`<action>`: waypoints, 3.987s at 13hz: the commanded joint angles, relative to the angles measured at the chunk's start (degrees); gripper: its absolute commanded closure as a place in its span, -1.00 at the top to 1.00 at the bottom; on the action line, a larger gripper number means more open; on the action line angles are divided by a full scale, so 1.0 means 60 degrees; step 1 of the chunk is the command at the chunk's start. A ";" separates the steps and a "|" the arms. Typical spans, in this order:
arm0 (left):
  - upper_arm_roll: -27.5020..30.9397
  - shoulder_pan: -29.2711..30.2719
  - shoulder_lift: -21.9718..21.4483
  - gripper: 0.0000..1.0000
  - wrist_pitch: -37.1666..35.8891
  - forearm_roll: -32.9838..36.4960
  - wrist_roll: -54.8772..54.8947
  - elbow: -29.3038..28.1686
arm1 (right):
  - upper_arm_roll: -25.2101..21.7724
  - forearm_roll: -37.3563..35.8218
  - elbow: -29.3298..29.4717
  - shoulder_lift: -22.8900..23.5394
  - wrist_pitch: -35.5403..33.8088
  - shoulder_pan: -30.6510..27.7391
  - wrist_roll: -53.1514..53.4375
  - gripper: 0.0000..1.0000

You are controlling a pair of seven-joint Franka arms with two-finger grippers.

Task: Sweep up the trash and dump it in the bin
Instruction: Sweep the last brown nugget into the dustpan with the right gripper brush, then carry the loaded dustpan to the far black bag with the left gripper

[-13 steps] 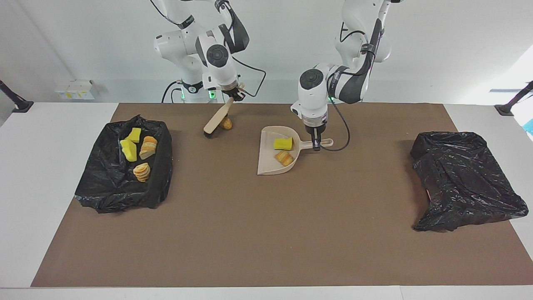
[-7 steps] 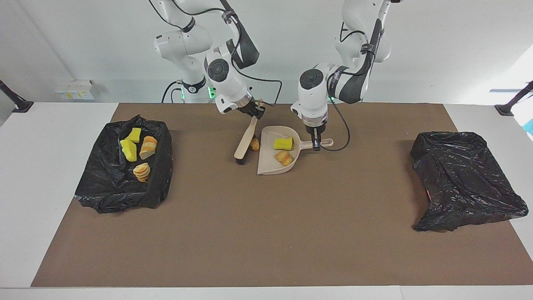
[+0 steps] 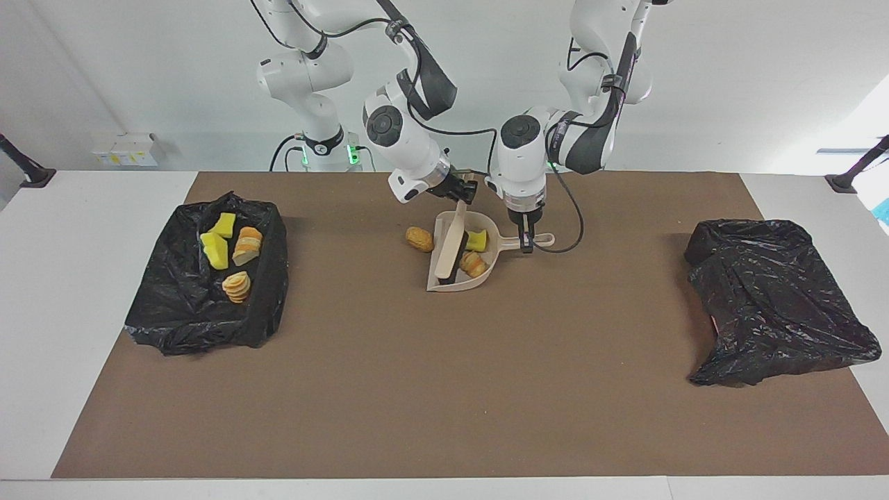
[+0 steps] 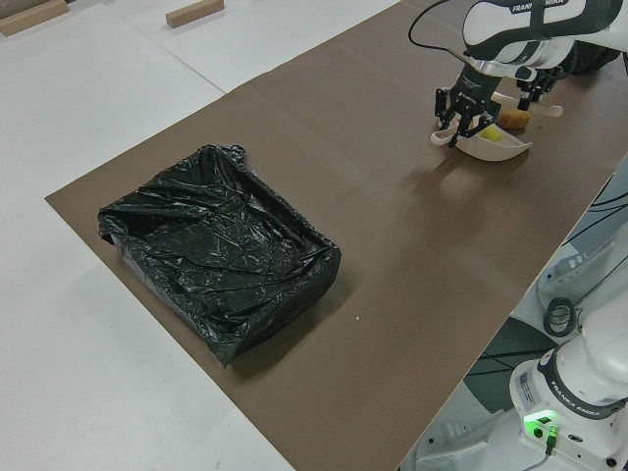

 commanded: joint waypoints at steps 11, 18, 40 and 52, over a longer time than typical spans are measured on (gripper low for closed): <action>0.0104 -0.0187 -0.0458 -1.00 0.0110 0.0136 -0.0091 -0.0594 | 0.0016 -0.4610 -0.1999 -0.2036 -0.2502 -0.0360 0.1009 -1.00; 0.0090 -0.0173 -0.0516 -1.00 0.0095 0.0136 -0.0179 -0.0668 | 0.0045 -0.4292 -0.2059 -0.0718 -0.0891 -0.0288 0.0787 -1.00; 0.0104 0.2506 -0.0282 -1.00 0.0799 -0.2764 0.1078 0.0150 | 0.0060 -0.2202 -0.1121 -0.2123 -0.1287 -0.0204 -0.2811 -1.00; 0.0324 0.5537 0.0156 -1.00 -0.2290 -0.3058 0.4943 0.3840 | 0.0119 -0.3002 -0.1838 -0.2184 -0.0203 0.2743 0.1620 -1.00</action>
